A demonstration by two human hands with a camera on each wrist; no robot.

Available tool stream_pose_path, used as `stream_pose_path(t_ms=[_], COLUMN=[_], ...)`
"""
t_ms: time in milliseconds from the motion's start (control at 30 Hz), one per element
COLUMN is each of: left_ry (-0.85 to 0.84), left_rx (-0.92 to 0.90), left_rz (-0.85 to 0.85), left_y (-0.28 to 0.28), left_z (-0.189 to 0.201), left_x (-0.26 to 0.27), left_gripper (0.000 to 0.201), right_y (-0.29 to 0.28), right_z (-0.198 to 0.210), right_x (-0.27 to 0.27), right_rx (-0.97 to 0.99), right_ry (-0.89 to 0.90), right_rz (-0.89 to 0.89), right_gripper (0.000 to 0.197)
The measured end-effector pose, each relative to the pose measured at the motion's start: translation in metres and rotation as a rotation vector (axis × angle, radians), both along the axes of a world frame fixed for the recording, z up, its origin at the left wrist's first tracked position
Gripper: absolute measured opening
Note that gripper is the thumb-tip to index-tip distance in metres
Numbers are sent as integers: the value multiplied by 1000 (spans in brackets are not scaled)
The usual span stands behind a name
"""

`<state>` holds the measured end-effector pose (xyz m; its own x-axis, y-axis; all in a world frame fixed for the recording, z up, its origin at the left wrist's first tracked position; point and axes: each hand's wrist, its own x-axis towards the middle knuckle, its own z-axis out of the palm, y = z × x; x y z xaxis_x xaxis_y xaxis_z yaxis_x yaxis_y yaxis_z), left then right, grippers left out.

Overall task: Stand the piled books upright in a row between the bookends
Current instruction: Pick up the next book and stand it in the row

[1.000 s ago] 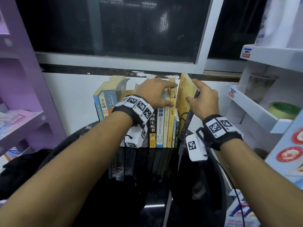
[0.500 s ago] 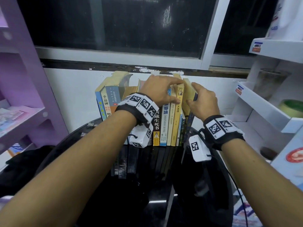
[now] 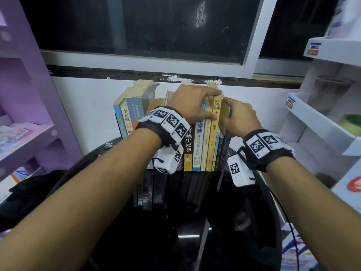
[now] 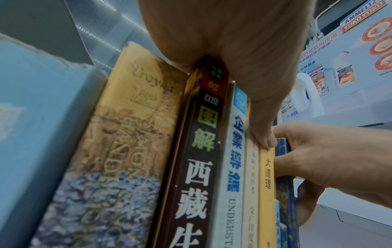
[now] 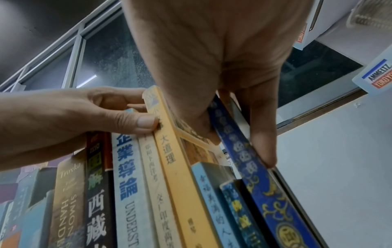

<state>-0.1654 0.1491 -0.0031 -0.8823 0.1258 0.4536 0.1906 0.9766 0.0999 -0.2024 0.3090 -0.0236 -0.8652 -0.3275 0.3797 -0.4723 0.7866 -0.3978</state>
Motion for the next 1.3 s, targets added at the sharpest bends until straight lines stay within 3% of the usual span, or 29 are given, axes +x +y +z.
stream_pose_path(t_ms=[200,433,633,900,1100,1300], left_ry=[4,5,14,26,63,150], left_rx=[1,7,2,-13,-34,162], left_rz=[-4,8,-10,-23,-20,-117], left_y=[1,2,5,6,7,-4], left_z=[0,2,0,-1,-4,-6], left_x=[2,0,1,-2,-6,-2], left_gripper=[70,69,68,68,69,56], right_y=[3,-1,11,8,1,2], right_z=[1,0,-3,-8,-9,-8], right_x=[3,-4,-8,-11,-8,-5], right_rx=[11,77,-7,-6,-23,-71], right_ry=[-61,-91,-179,-160,-134,-221], right_rz=[13,-17,-46,-18,4,-3], right_gripper=[50,41,37,41,29,42])
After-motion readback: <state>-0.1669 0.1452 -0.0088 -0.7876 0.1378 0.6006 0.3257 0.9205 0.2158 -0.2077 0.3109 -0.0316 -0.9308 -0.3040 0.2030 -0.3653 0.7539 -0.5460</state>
